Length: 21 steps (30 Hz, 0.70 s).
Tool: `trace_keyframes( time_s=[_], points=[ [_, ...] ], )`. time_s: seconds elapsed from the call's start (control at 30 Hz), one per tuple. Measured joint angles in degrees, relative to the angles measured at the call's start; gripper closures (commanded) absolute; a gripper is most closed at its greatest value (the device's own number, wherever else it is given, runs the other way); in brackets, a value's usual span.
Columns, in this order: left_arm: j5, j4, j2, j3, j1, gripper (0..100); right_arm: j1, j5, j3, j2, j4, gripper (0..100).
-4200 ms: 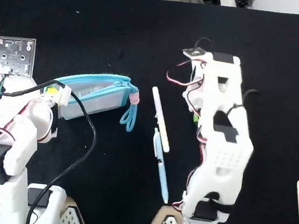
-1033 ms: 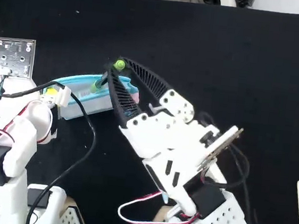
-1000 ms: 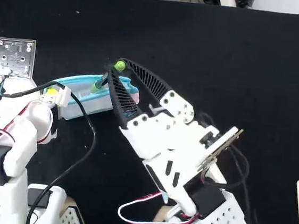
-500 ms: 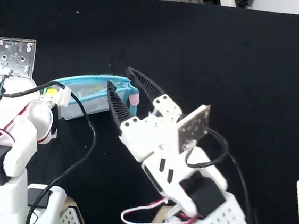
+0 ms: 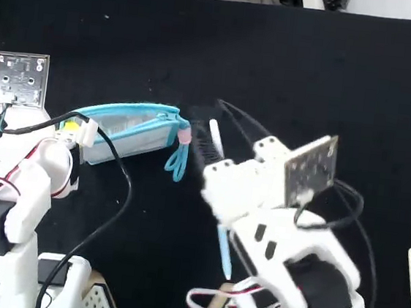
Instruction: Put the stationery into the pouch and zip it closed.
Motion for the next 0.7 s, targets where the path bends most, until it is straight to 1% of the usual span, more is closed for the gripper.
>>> trace_keyframes(
  time_s=[0.13,0.2,0.27,0.4,0.57,0.7],
  points=[
    [0.00,0.00,0.00,0.00,0.00,97,9.05,0.00,-0.62,14.24,7.38,84.8],
    [0.00,0.00,0.00,0.00,0.00,97,13.19,-0.09,-0.70,20.84,8.53,82.3],
    [0.00,0.00,0.00,0.00,0.00,97,15.30,-0.09,-0.79,28.40,8.62,82.2],
    [0.00,0.00,0.00,0.00,0.00,97,15.74,-0.09,-2.55,45.36,5.71,82.2],
    [0.00,0.00,0.00,0.00,0.00,97,15.74,-0.09,-11.43,66.46,3.87,82.2],
    [0.00,0.00,0.00,0.00,0.00,97,14.15,-3.43,-19.25,79.21,3.87,82.2]
  ],
)
